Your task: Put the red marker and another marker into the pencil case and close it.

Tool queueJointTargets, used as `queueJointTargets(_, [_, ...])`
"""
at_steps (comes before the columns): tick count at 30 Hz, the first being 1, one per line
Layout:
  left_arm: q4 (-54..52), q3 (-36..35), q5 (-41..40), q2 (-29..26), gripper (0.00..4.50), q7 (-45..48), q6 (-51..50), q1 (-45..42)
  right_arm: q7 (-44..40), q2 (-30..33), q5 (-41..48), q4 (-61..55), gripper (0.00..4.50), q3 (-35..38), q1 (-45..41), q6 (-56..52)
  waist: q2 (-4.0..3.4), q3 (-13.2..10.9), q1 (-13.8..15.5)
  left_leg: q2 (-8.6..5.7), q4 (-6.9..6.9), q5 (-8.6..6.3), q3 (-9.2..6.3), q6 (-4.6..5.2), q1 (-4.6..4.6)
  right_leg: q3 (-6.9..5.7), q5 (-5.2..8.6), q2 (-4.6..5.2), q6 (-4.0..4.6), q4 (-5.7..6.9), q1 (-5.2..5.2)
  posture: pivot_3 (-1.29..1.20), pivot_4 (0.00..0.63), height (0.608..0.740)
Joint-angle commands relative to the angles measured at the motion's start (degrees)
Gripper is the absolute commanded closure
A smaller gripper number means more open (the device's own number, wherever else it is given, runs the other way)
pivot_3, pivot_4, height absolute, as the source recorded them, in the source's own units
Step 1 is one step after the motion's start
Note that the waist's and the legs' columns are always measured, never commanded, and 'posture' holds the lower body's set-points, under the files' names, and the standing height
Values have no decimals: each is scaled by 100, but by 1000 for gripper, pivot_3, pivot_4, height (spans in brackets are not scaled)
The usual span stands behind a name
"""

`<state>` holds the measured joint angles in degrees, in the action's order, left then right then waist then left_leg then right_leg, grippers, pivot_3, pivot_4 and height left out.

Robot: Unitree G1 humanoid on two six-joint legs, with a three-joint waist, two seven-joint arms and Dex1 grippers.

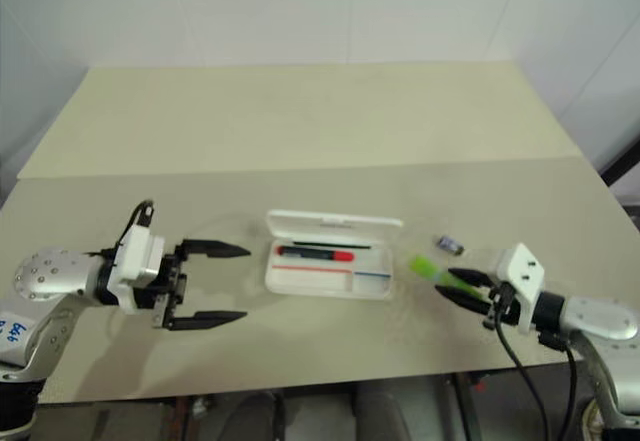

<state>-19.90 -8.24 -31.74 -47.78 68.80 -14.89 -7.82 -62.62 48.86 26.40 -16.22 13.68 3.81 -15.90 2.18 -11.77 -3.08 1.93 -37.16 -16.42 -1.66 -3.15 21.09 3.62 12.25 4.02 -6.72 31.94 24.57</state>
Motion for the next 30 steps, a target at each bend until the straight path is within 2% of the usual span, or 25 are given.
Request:
queueJointTargets(1, [-17, -226, 36, -96, 0, 57, 194, 129, -253, 161, 303, -606, 3403, -342, -232, -352, 0, 0, 4, 0, 0, 0, 0, 0, 1, 0, 1, 0, 0, -1, 0, 0, 150, 740])
queueJointTargets(7, [10, -326, 71, -142, 0, -19, 217, 196, -330, 88, 313, -948, 3403, -1049, -809, -660, 0, 0, 3, 0, -3, -1, 0, -1, 2, 0, 1, 1, 0, -1, 1, 0, 150, 740])
queueJointTargets(16, [-21, -356, 115, -191, 0, -80, 196, 185, 167, -970, -405, -449, 3403, -2564, -2399, -909, -2, -1, -13, 5, 2, -1, 0, -1, 0, -2, -1, -3, 5, 7, 8, 0, 150, 740])
queueJointTargets(30, [-161, -261, 94, -125, 0, -272, 121, 173, 324, -1648, -852, 127, 3403, -3108, -3034, -943, -2, -2, -5, 5, -1, -1, 0, -1, 2, -5, 1, -1, 6, 25, 15, 0, 150, 740])
